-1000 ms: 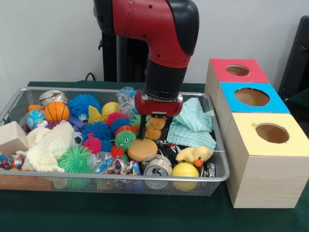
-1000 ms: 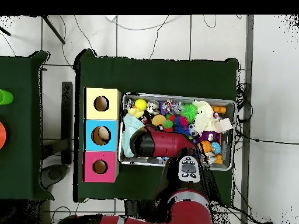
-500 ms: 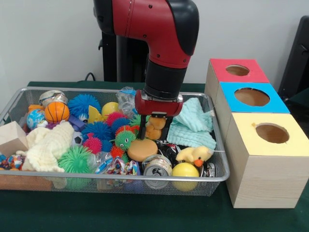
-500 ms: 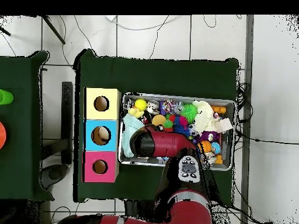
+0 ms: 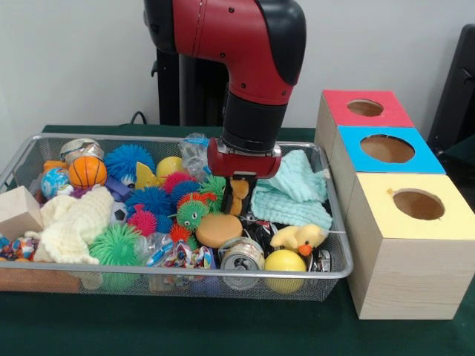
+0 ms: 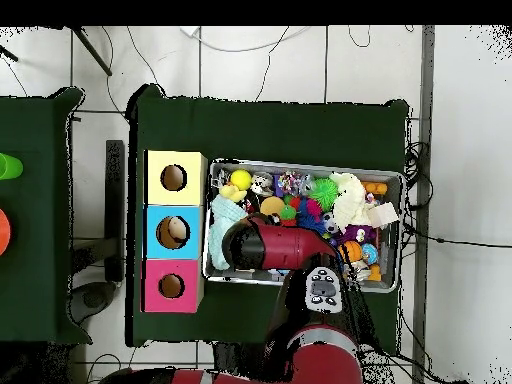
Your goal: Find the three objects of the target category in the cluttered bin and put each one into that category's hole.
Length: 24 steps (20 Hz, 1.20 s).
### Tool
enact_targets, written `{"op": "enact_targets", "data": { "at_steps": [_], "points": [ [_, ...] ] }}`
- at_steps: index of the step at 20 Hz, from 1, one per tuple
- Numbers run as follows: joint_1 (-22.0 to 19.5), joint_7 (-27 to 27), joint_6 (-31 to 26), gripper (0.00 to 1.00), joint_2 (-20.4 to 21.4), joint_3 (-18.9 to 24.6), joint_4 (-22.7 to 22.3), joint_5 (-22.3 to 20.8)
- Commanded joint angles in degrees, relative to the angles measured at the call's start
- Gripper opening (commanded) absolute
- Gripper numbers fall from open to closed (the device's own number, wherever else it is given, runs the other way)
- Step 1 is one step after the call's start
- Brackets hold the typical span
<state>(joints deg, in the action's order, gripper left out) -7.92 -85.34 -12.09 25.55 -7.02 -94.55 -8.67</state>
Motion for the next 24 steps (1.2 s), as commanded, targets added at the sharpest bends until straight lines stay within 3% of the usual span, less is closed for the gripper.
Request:
{"op": "enact_targets", "data": {
  "at_steps": [1, 24],
  "points": [
    [-1.0, -9.2, 2.3, 0.0, -1.0, 3.1, -5.8, -1.4],
    [0.3, -9.5, -0.8, 0.0, -0.4, 2.3, -4.7, -0.1]
  ]
}}
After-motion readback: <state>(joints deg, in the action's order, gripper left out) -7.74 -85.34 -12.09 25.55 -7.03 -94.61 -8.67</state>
